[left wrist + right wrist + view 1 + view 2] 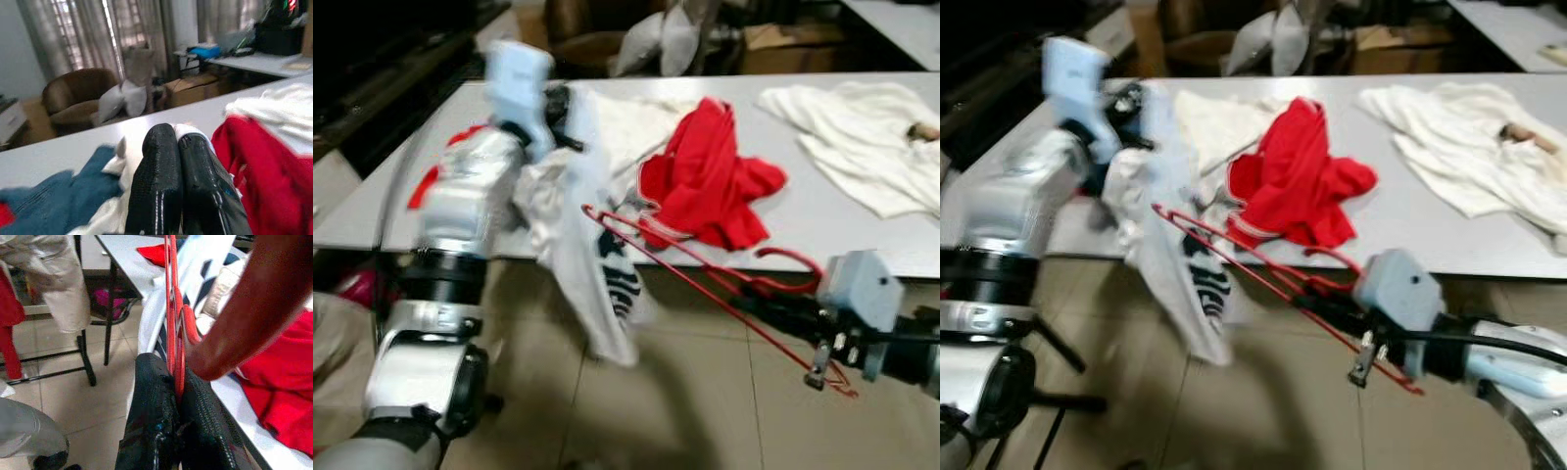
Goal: Hang hanger
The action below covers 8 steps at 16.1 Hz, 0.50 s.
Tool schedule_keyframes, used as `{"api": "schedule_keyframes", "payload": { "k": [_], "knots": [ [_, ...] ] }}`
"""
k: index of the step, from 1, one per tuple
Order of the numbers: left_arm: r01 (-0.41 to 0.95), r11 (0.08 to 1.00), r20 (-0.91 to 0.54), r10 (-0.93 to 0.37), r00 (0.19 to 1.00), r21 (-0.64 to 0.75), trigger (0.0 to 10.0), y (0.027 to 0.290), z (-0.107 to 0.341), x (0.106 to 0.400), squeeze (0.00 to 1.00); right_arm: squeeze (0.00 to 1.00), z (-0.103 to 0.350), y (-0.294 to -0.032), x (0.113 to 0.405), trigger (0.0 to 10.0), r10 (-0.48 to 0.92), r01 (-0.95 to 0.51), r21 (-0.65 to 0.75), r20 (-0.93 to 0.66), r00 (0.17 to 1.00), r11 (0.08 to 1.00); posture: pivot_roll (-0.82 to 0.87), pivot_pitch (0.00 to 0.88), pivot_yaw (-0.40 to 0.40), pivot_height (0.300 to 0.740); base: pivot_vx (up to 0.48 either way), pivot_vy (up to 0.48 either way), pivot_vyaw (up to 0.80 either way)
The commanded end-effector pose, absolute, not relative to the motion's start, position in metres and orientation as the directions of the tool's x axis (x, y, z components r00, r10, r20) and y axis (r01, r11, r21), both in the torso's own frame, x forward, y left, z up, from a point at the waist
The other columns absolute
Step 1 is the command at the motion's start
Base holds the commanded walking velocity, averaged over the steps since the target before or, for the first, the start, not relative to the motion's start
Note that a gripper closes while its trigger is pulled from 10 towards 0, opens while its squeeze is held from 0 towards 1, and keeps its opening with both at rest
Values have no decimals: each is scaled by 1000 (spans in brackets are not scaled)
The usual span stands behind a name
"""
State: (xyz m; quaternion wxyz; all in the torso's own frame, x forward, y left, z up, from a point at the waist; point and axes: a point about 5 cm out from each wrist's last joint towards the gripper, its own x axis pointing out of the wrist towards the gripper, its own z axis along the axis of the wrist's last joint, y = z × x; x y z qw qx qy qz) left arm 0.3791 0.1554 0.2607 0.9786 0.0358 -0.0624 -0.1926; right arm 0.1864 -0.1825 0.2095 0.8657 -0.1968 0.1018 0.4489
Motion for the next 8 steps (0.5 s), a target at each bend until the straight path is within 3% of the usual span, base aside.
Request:
{"api": "schedule_keyframes", "payload": {
  "k": [1,8],
  "knots": [
    [431,897,180,-442,879,98,10000,141,283,377,0,0,212,-182,188,10000,744,-826,-259,-360,563,500,-60,6,108,740,296,0,-781],
    [472,870,239,-492,837,140,10000,142,304,360,0,0,222,-178,215,10000,764,-862,-325,-409,499,389,-42,4,1,740,295,0,0]
  ]
}}
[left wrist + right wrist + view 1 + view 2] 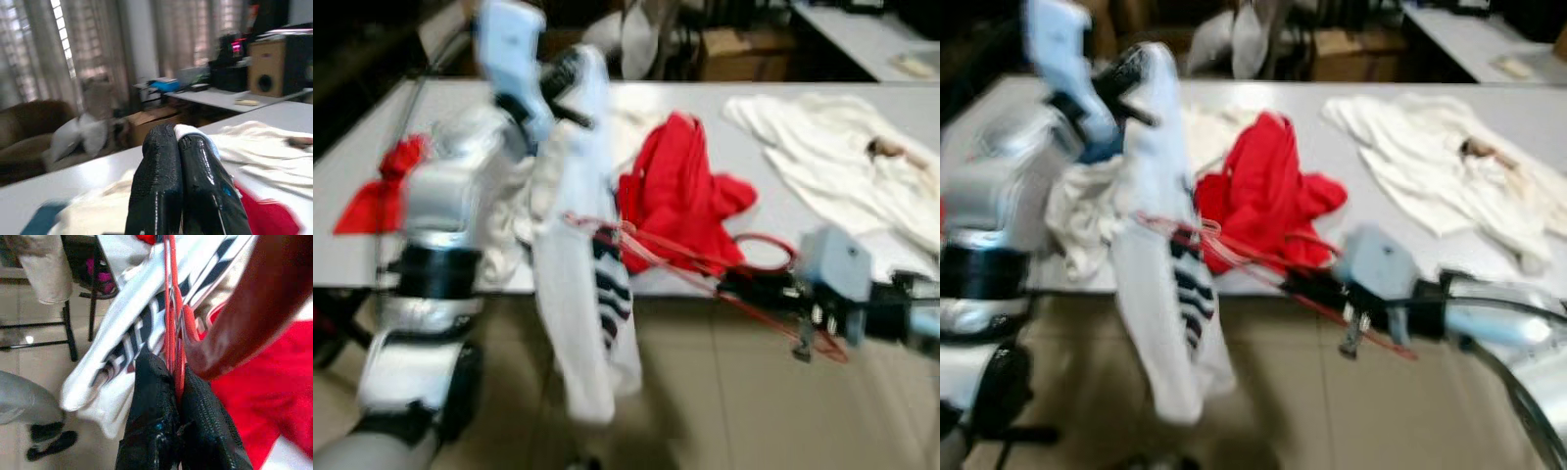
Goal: Hang hanger
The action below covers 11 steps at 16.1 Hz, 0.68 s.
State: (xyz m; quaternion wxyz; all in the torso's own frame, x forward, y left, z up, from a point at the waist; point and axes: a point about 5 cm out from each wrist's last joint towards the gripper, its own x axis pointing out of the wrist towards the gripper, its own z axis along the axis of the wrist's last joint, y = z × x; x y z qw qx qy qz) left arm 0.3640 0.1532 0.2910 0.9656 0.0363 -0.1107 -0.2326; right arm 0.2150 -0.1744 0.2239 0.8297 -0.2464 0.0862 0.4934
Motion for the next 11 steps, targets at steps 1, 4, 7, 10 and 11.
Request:
{"api": "schedule_keyframes", "payload": {
  "k": [1,4,7,10,11],
  "knots": [
    [471,871,241,-492,837,140,10000,143,305,359,0,0,222,-178,217,10000,766,-864,-328,-410,495,382,-40,4,-1,740,292,0,0],
    [451,877,270,-480,835,165,10000,149,320,355,0,0,221,-177,227,10000,768,-869,-333,-418,484,366,-29,7,-12,740,298,0,0],
    [486,861,309,-508,804,152,10000,144,335,352,0,0,224,-172,232,10000,784,-870,-341,-397,477,357,-23,6,-9,740,295,0,0],
    [534,837,354,-539,764,121,10000,132,349,351,0,0,229,-167,234,10000,809,-873,-341,-360,465,350,-23,2,5,740,296,0,0],
    [534,837,354,-539,764,121,10000,132,349,351,0,0,229,-167,234,10000,809,-873,-341,-360,465,350,-23,2,5,740,296,0,0]
  ]
}}
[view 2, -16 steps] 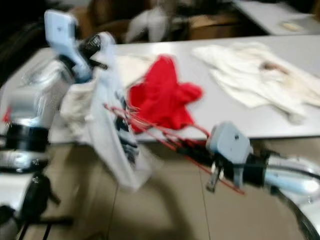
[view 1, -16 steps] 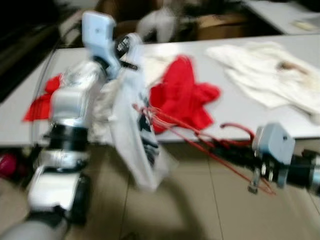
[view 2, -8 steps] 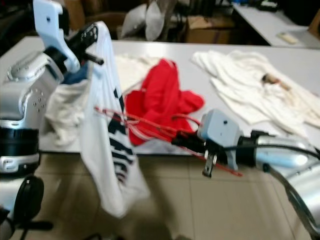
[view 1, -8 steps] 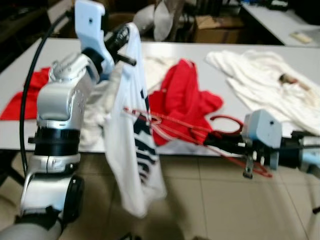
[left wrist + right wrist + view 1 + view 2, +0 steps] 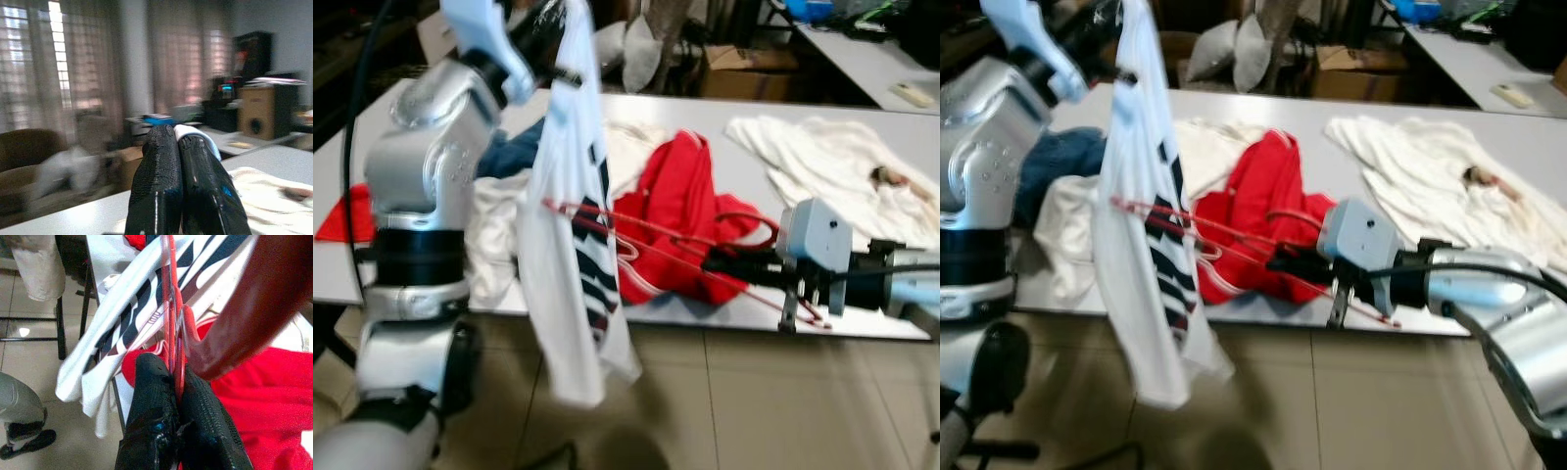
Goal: Hang hanger
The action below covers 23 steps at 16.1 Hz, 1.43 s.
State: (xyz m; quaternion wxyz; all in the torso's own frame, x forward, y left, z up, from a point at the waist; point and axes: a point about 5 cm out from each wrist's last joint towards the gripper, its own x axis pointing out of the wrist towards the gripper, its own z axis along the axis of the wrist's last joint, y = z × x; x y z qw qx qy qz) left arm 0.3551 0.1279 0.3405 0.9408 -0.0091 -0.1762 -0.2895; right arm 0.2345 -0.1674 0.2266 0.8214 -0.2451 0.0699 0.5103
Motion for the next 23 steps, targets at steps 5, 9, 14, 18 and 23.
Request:
{"api": "schedule_keyframes", "payload": {
  "k": [5,9,14,18,23],
  "knots": [
    [621,778,490,-580,650,98,10000,108,397,351,0,0,239,-160,243,10000,822,-853,-385,-309,478,351,-26,0,16,740,281,0,0],
    [664,737,489,-628,605,126,10000,107,403,342,0,0,243,-161,261,10000,788,-805,-428,-278,549,410,-28,0,17,740,0,0,0],
    [747,647,496,-704,508,154,10000,105,396,322,0,0,250,-164,311,10000,680,-686,-473,-218,700,553,-13,0,-15,740,0,0,0],
    [754,649,641,-623,448,103,10000,117,421,315,0,0,306,-185,372,10000,496,-395,-713,-77,865,579,-18,2,-12,740,0,0,0],
    [696,717,816,-377,438,-43,10000,150,451,309,0,0,413,-188,381,10000,430,-75,-654,402,808,753,-8,4,-25,740,0,0,0]
  ]
}}
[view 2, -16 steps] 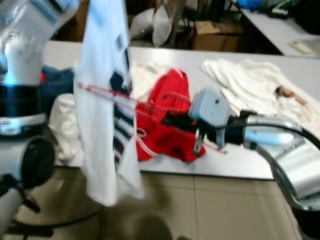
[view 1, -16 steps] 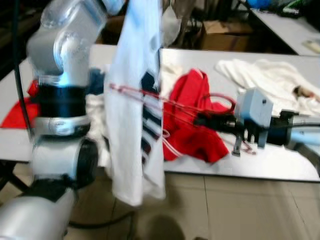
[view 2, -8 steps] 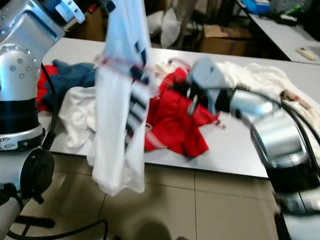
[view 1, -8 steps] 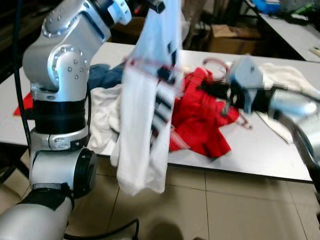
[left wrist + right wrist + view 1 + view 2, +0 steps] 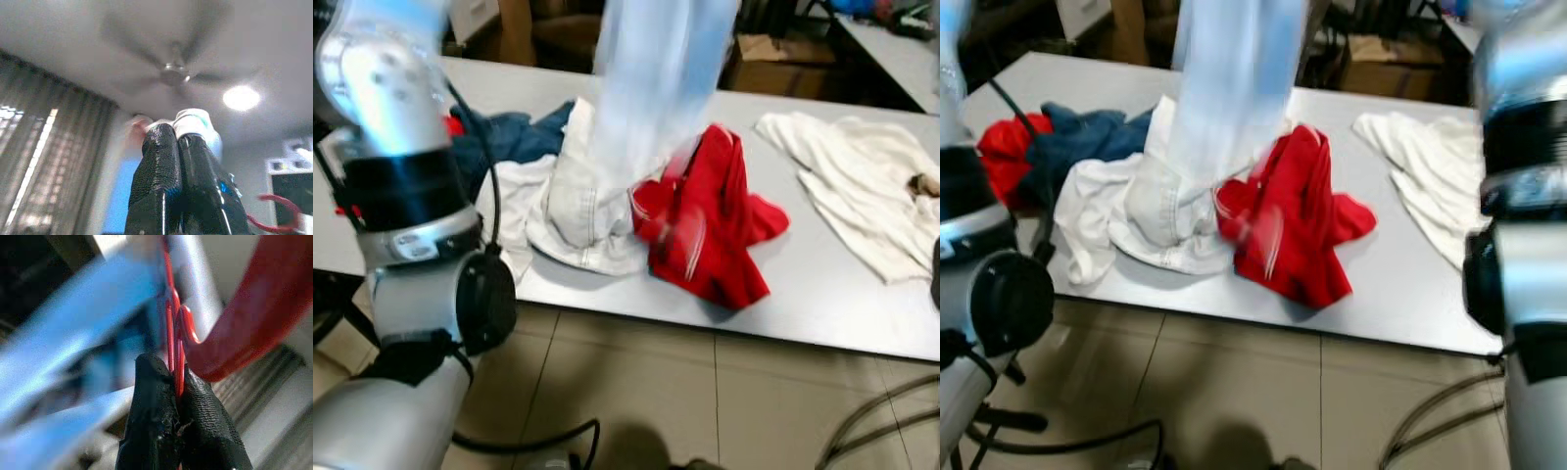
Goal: Hang hanger
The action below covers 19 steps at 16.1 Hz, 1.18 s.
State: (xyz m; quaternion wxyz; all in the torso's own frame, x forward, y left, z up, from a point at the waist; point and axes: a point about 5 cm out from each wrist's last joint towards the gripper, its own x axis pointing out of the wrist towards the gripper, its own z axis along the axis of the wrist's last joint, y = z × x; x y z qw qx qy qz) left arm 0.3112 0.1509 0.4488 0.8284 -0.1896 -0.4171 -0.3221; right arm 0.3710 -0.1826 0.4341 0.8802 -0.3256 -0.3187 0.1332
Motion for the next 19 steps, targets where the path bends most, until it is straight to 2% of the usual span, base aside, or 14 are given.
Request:
{"api": "schedule_keyframes", "payload": {
  "k": [1,2,3,4,5,6,8,11,16,19],
  "knots": [
    [684,728,802,-386,455,-38,10000,148,447,311,0,0,399,-186,385,10000,459,-115,-689,340,821,716,-9,5,-23,740,0,0,0],
    [664,747,755,-421,503,-26,10000,138,431,319,0,0,355,-183,393,10000,510,-209,-749,193,838,628,-8,4,-18,740,0,0,0],
    [642,766,696,-451,559,-20,10000,125,412,330,0,0,318,-183,396,10000,539,-290,-763,89,838,578,-12,5,-11,740,0,0,0],
    [628,778,663,-461,590,-18,10000,119,403,336,0,0,306,-185,397,10000,542,-316,-756,62,838,574,-14,3,-6,740,0,0,0],
    [593,805,554,-486,676,-18,10000,105,375,353,0,0,275,-188,392,10000,569,-400,-729,-16,822,556,-15,3,-4,740,0,0,0],
    [571,821,499,-493,712,-4,10000,99,361,360,0,0,262,-191,390,10000,574,-432,-715,-51,817,550,-16,2,5,740,0,0,0],
    [472,878,259,-475,841,80,10000,86,297,383,0,0,222,-201,365,10000,643,-570,-670,-179,745,475,-23,0,22,740,0,0,0],
    [391,917,227,-399,889,79,10000,84,287,396,0,0,223,-212,344,10000,688,-621,-657,-209,695,427,-33,0,40,740,0,0,0],
    [139,990,360,-118,926,-32,10000,112,332,416,0,0,236,-218,316,10000,734,-681,-655,-279,620,326,-30,0,46,740,0,0,0],
    [113,992,334,-123,935,47,10000,120,327,421,0,0,251,-223,305,10000,752,-697,-644,-280,597,314,-26,0,50,740,0,0,0]
  ]
}}
